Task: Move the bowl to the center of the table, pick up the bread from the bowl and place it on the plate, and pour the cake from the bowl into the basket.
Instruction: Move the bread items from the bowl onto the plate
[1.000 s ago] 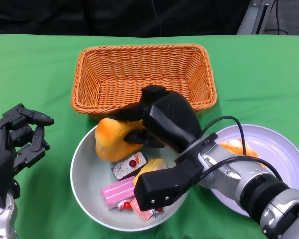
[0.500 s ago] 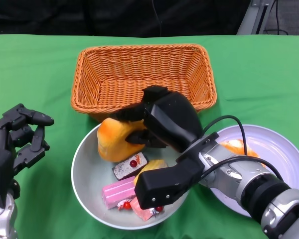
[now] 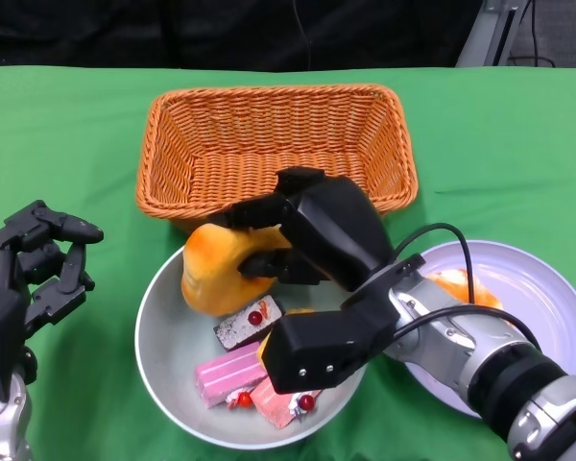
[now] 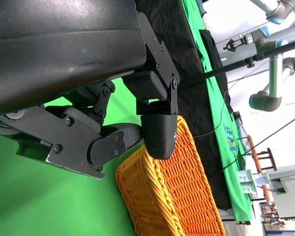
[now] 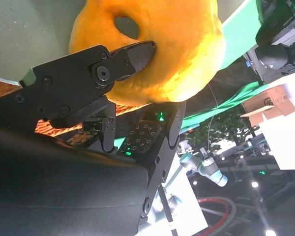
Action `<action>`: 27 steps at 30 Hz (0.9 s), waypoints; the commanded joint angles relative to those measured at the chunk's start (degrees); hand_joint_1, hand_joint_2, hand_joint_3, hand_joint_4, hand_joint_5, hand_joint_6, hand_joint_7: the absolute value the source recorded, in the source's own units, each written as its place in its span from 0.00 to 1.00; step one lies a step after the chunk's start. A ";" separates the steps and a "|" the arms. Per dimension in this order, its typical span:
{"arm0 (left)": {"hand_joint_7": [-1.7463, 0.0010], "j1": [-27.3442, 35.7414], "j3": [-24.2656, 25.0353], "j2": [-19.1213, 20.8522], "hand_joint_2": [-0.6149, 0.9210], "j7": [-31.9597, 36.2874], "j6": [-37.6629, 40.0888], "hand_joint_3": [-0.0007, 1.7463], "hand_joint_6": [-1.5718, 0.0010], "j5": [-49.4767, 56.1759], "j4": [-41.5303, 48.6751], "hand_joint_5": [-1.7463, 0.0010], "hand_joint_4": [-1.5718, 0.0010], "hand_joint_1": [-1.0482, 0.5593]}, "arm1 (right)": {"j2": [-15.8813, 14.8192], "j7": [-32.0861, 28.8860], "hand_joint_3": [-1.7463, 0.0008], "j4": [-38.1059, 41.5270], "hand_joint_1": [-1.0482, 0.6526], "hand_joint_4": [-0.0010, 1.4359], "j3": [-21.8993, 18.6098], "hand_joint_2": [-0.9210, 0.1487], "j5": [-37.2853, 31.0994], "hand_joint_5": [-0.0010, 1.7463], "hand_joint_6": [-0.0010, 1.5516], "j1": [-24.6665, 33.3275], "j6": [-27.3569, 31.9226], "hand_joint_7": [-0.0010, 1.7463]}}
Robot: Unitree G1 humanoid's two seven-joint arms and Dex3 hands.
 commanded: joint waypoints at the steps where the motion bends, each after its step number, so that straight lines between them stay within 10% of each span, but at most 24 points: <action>1: 0.30 0.92 0.15 1.19 0.87 0.49 -0.78 0.45 0.49 -0.12 0.38 0.03 0.52 0.60 | -0.92 1.78 1.00 -2.35 0.52 0.55 -1.25 0.02 1.67 0.67 0.77 0.90 -1.36 0.01; 27: 0.29 1.01 -0.39 1.74 0.89 0.69 -0.68 0.43 0.50 0.75 0.93 0.05 0.51 0.59 | -1.70 1.45 0.99 -4.02 0.53 0.54 -4.46 0.00 2.39 0.65 0.78 1.89 -1.10 0.01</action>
